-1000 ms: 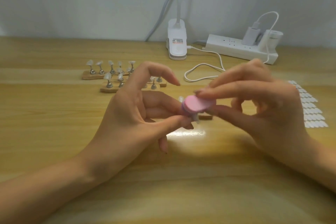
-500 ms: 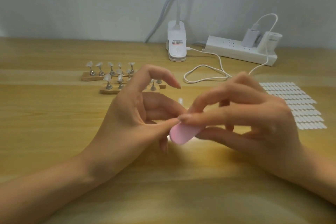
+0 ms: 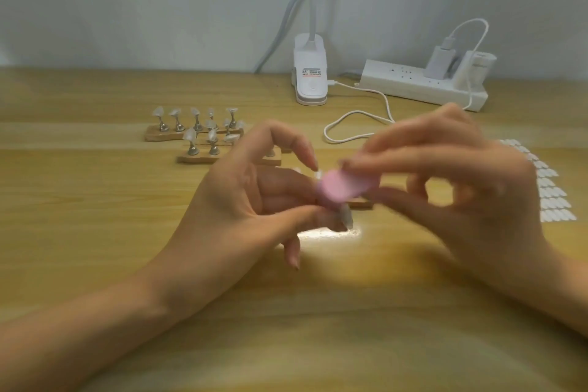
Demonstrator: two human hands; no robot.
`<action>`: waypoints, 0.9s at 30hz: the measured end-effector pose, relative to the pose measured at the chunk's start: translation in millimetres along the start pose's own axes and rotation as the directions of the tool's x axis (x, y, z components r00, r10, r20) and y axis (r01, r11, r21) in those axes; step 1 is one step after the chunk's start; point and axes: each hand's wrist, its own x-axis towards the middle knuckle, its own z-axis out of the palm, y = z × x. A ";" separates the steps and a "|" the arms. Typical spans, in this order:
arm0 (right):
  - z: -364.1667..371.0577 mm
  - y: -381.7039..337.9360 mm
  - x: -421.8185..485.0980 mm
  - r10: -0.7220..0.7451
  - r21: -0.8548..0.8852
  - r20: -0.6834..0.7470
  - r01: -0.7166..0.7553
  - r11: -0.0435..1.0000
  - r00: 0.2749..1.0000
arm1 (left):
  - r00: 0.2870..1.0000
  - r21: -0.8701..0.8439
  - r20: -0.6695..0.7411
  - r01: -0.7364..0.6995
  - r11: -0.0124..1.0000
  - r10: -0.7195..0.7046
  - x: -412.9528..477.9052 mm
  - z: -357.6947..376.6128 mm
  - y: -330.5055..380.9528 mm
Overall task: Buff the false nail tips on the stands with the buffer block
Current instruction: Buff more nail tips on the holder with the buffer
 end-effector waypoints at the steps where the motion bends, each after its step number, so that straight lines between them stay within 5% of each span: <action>1: -2.2 1.5 0.6 0.057 0.040 -0.036 -0.056 0.998 0.998 | 1.000 -0.008 -0.011 0.010 1.000 -0.010 0.2 -0.7 0.1; 27: 4.4 -9.6 -0.6 0.008 0.029 0.027 -0.009 1.000 1.000 | 0.997 -0.019 -0.070 0.010 1.000 -0.011 2.0 1.3 2.5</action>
